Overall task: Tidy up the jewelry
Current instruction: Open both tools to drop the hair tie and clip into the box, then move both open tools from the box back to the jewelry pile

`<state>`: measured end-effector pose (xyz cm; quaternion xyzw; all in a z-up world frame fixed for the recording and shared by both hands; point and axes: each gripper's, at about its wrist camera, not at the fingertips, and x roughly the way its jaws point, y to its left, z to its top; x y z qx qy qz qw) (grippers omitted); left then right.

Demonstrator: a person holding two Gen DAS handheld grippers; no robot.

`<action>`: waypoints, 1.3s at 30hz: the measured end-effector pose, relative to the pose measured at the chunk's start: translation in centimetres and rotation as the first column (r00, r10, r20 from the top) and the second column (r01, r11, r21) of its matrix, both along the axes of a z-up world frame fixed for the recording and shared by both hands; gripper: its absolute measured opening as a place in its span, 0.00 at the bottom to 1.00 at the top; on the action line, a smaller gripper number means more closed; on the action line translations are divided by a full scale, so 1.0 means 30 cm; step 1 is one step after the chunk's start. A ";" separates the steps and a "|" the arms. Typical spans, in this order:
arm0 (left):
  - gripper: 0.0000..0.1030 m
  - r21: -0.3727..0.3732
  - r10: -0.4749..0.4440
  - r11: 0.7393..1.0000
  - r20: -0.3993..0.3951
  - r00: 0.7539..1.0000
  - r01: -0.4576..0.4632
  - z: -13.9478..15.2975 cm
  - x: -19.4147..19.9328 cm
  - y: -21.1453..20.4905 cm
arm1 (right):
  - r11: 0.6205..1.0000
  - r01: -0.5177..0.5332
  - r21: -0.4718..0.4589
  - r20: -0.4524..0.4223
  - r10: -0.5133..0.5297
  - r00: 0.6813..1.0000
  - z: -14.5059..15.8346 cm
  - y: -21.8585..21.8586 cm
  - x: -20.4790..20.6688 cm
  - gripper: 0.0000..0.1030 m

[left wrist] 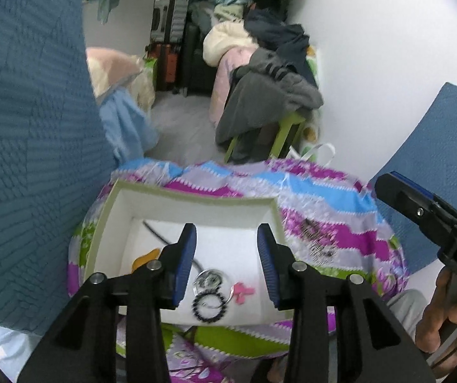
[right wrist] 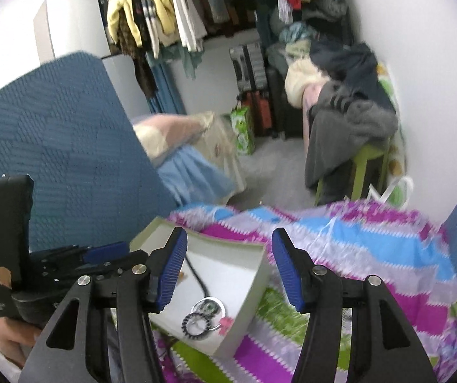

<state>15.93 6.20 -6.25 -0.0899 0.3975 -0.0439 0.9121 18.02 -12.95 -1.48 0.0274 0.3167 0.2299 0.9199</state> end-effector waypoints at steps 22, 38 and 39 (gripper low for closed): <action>0.48 -0.105 -0.177 0.979 0.019 0.984 0.178 -0.079 0.067 -0.442 | 0.989 0.144 -0.019 -0.068 -0.145 0.987 -0.212 -0.495 0.036 0.45; 0.30 -0.128 -0.240 0.968 -0.215 0.947 0.216 -0.482 0.237 -0.652 | 0.998 0.038 -0.058 -0.268 -0.052 0.962 -0.598 -0.575 0.190 0.30; 0.30 -0.127 -0.236 0.969 -0.227 0.945 0.212 -0.504 0.251 -0.656 | 0.998 0.037 -0.056 -0.274 -0.050 0.961 -0.608 -0.578 0.202 0.30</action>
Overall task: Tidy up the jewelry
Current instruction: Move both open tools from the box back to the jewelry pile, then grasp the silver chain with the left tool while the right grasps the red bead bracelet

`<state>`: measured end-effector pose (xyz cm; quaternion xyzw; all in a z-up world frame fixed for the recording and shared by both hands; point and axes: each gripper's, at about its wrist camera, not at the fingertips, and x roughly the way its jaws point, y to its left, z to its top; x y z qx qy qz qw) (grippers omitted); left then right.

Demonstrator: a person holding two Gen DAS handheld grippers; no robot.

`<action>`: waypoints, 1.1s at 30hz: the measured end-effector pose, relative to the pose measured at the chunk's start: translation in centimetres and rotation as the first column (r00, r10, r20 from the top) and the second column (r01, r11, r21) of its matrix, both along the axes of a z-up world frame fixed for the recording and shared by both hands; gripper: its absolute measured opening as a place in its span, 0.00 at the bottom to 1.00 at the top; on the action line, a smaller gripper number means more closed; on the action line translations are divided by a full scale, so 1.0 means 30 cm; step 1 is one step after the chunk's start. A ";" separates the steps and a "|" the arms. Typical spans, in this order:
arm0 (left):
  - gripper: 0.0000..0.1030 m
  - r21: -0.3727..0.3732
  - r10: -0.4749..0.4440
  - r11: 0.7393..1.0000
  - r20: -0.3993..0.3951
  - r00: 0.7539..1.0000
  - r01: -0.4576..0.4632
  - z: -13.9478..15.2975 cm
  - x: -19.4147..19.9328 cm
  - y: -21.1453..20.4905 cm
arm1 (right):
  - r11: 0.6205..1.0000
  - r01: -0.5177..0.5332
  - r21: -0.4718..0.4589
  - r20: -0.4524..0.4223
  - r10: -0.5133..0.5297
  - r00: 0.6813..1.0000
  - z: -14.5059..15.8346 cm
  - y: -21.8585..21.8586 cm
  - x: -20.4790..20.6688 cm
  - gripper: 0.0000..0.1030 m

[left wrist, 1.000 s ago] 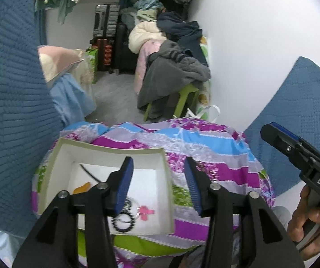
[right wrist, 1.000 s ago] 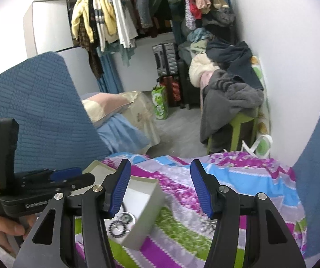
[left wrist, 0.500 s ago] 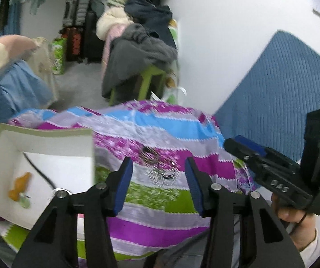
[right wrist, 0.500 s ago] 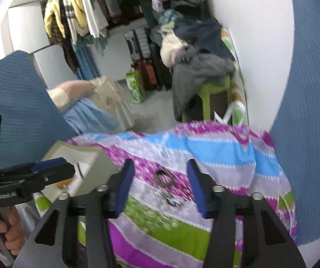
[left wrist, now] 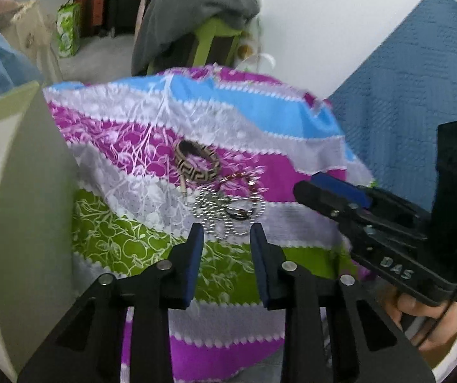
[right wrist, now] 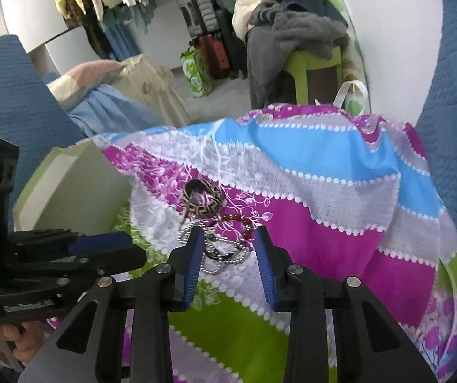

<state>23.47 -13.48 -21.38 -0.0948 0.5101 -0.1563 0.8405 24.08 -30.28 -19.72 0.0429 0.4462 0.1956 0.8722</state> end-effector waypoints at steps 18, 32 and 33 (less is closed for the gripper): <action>0.24 0.108 -0.096 0.990 0.005 0.995 0.095 -0.118 0.098 -0.089 | 0.996 -0.076 -0.035 -0.102 0.072 0.992 -0.143 0.015 0.139 0.17; 0.05 0.040 -0.066 0.997 0.007 0.998 0.066 -0.047 0.030 -0.017 | 0.987 -0.115 -0.108 -0.102 0.104 0.989 -0.171 0.073 0.144 0.16; 0.05 0.027 -0.062 0.998 0.007 0.998 0.061 -0.035 0.024 -0.008 | 0.987 -0.115 -0.114 -0.099 0.104 0.990 -0.171 0.077 0.144 0.16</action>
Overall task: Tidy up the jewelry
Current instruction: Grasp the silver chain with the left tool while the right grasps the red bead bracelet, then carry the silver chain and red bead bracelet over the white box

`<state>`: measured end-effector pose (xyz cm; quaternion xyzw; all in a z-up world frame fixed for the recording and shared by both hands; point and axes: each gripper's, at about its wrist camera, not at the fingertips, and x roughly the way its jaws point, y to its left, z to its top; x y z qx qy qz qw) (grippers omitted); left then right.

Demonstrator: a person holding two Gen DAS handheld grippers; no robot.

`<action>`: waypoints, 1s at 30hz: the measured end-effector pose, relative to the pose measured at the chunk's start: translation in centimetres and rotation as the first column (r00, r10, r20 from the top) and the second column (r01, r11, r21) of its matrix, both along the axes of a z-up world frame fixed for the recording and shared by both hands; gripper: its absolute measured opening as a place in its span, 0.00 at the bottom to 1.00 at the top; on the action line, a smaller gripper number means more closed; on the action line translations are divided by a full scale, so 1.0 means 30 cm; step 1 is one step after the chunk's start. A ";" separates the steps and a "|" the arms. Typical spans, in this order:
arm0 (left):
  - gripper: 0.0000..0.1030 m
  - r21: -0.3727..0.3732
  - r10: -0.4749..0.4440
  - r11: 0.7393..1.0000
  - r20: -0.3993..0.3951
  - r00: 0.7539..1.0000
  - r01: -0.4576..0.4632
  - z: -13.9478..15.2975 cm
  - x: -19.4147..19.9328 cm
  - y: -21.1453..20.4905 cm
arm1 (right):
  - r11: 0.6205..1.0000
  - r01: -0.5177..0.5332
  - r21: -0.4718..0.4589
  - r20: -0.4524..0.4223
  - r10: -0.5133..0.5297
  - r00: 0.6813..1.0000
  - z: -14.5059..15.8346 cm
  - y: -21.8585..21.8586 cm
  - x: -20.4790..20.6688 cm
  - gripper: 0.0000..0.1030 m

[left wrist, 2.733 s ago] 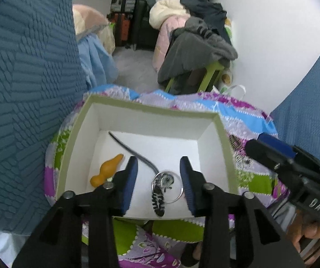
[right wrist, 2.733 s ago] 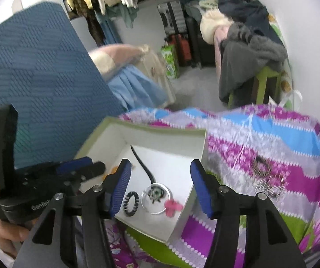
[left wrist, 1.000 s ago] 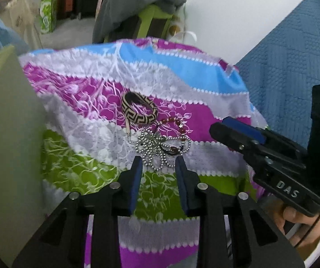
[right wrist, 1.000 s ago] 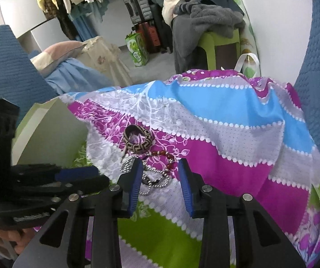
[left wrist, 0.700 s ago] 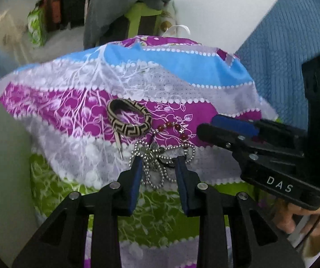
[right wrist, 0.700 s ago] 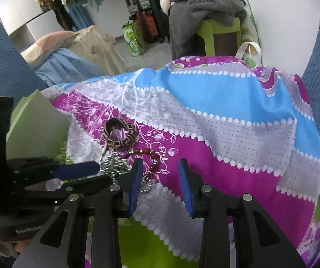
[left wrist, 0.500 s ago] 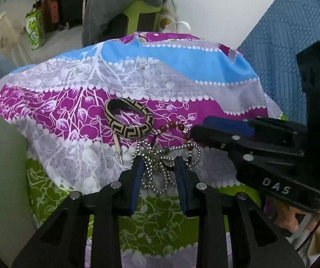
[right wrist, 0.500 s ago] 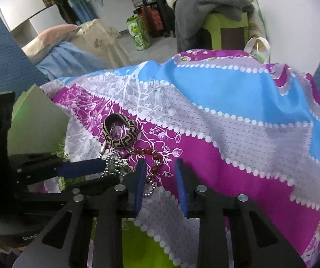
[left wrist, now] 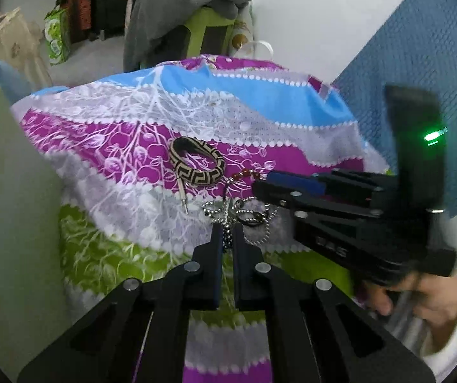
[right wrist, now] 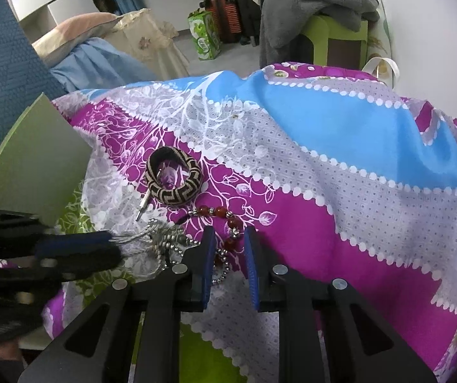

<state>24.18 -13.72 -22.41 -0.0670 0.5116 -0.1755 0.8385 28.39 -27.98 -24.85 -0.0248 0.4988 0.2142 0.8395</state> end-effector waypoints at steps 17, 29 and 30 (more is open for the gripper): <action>0.04 -0.047 0.098 0.994 0.037 0.995 -0.096 0.152 -0.153 0.127 | 0.986 -0.018 -0.164 0.072 0.030 0.997 -0.003 0.105 -0.045 0.05; 0.04 -0.073 0.119 0.991 0.103 0.988 -0.112 0.265 -0.209 0.173 | 0.989 0.116 -0.093 0.148 -0.101 0.984 0.177 0.056 -0.202 0.05; 0.04 -0.078 0.120 0.991 0.109 0.987 -0.111 0.277 -0.212 0.175 | 0.988 0.127 -0.090 0.155 -0.112 0.982 0.196 0.057 -0.216 0.05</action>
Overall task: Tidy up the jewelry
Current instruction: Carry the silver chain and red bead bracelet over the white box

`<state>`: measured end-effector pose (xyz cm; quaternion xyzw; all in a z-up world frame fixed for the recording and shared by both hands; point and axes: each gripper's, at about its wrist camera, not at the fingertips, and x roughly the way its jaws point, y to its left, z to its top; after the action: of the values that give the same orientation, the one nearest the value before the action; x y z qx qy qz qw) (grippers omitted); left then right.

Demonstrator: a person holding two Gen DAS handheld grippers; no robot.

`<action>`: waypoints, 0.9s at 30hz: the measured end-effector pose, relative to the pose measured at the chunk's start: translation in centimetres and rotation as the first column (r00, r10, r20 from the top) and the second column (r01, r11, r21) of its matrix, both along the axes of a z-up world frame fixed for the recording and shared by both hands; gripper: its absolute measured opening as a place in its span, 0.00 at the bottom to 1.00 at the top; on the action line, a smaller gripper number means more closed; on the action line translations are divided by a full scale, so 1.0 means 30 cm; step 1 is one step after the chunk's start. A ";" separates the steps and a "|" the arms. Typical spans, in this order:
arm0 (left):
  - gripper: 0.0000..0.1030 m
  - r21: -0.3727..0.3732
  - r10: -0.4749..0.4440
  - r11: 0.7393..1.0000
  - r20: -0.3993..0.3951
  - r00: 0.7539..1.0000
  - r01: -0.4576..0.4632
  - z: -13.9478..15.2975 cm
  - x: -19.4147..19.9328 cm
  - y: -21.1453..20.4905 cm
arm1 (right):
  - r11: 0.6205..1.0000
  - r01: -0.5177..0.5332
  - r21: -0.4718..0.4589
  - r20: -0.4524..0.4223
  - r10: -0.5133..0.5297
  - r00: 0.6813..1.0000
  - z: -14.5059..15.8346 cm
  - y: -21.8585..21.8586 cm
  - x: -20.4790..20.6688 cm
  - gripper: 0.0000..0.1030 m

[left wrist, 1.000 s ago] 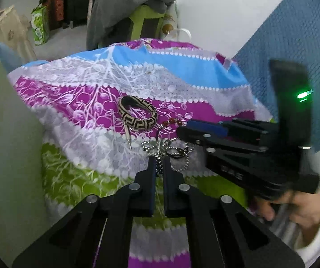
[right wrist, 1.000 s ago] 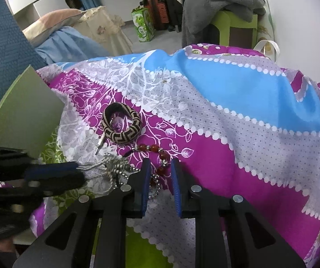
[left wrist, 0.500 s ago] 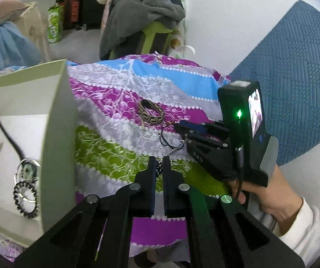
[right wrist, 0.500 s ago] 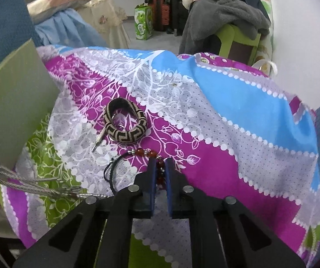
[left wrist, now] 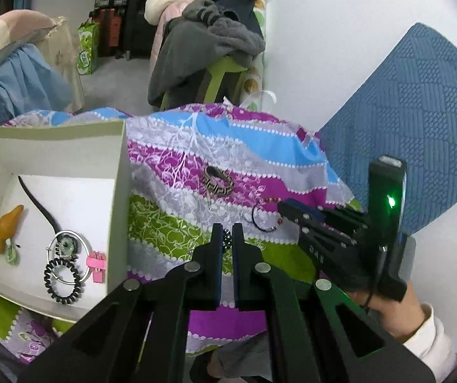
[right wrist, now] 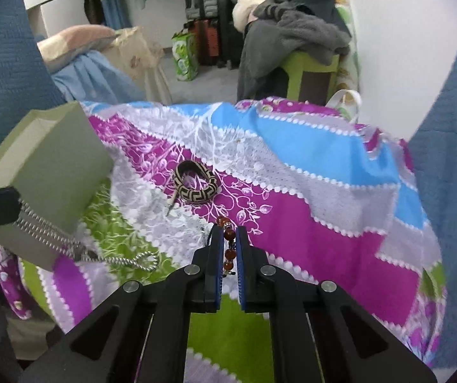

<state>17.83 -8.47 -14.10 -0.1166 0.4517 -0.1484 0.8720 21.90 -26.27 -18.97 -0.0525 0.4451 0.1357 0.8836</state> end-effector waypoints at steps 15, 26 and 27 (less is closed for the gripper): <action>0.04 -0.017 0.000 1.000 0.045 0.999 0.001 0.283 0.022 0.073 | 0.994 0.094 0.060 0.047 -0.097 0.994 0.354 0.062 -0.072 0.05; 0.04 0.025 -0.036 0.999 0.123 0.992 0.033 0.561 0.058 0.190 | 0.990 0.082 0.112 0.136 -0.097 0.986 0.680 0.228 -0.016 0.05; 0.04 0.031 -0.036 0.999 0.125 0.992 0.032 0.575 0.065 0.203 | 0.990 0.077 0.116 0.140 -0.093 0.986 0.695 0.248 -0.012 0.05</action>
<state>19.78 -2.37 3.15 -0.0866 0.4000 -0.1636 0.8976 21.54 -18.83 1.89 0.0056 0.3732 0.1179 0.9202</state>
